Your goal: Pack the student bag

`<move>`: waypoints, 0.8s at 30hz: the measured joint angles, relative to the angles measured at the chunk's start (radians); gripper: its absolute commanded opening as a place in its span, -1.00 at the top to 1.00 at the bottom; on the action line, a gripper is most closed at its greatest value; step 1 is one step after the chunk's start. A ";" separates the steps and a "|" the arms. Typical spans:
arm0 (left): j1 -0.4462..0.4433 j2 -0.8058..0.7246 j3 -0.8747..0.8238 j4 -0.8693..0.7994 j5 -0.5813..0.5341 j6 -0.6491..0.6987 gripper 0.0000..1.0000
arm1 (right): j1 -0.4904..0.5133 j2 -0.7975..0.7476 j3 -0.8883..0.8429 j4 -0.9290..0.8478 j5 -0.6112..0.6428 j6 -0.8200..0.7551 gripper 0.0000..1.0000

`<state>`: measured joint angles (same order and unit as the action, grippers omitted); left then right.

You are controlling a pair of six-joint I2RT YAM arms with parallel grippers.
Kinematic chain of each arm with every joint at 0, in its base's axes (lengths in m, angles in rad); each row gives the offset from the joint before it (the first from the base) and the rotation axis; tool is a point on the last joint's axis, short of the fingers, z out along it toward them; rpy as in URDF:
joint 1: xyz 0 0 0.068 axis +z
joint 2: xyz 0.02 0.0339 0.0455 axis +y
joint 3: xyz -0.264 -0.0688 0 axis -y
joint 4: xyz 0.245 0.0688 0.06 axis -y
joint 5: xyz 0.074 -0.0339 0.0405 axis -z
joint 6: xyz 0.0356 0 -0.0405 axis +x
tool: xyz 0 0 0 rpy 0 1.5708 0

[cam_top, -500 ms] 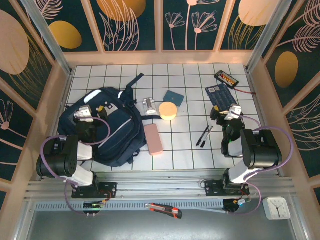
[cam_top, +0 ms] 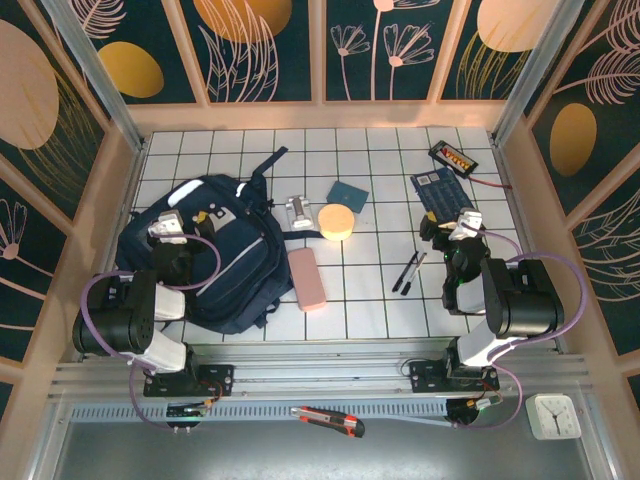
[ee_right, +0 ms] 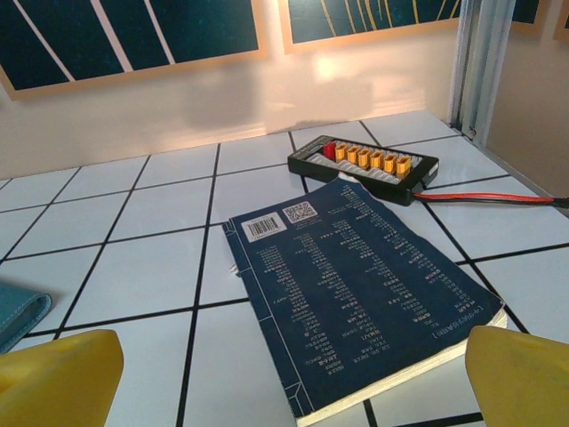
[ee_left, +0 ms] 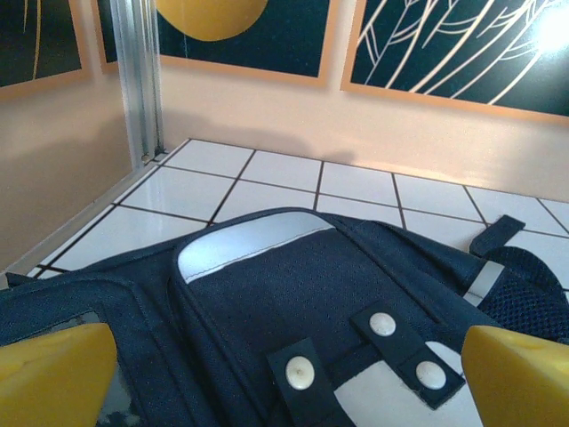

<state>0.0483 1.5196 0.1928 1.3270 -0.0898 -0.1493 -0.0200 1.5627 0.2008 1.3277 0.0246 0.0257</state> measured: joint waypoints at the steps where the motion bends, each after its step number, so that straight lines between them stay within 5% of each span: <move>1: 0.000 0.000 0.000 0.000 0.000 0.000 -0.97 | 0.000 0.000 0.000 0.000 0.000 0.000 -0.99; 16: 0.000 -0.055 -0.006 -0.028 -0.035 -0.001 -0.98 | -0.020 -0.013 0.016 -0.055 0.000 0.011 -0.98; 24: -0.001 -0.332 0.116 -0.380 -0.155 -0.055 -0.98 | -0.042 -0.190 0.112 -0.306 0.008 0.041 -0.98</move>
<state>0.0471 1.1873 0.3084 0.9470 -0.2451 -0.2043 -0.0624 1.3727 0.3130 1.0214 0.0322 0.0669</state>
